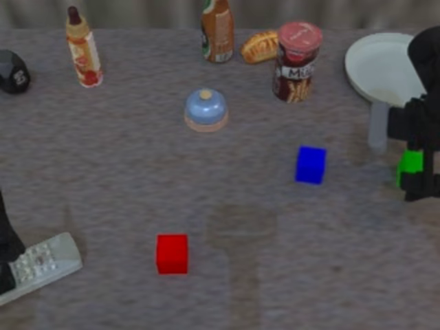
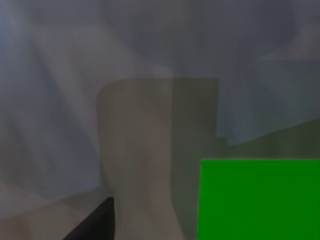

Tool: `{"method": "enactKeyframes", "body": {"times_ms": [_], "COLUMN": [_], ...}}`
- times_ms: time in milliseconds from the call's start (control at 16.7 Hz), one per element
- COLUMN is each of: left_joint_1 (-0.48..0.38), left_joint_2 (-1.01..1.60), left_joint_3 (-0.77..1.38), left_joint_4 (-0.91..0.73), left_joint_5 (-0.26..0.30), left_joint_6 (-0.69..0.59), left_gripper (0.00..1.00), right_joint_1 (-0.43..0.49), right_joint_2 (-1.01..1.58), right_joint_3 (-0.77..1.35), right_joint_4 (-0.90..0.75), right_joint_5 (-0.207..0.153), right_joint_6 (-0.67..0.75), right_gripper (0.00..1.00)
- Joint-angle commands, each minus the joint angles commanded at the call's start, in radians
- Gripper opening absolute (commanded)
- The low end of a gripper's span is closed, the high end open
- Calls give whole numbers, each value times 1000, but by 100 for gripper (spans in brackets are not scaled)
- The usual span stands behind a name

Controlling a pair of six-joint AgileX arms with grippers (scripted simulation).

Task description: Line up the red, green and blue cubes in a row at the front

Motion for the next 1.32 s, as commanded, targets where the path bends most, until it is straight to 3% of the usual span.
{"method": "enactKeyframes", "body": {"times_ms": [240,1020,1320], "left_joint_1": [0,0,0], "left_joint_2": [0,0,0], "left_joint_3": [0,0,0], "left_joint_4": [0,0,0], "left_joint_5": [0,0,0], "left_joint_6": [0,0,0], "left_gripper": [100,100,100], "right_joint_1": [0,0,0], "right_joint_2": [6,6,6], "right_joint_3": [-9,-9,-9], "right_joint_4": [11,11,11], "right_joint_5": [0,0,0], "right_joint_6": [0,0,0], "right_gripper": [100,2,0]}}
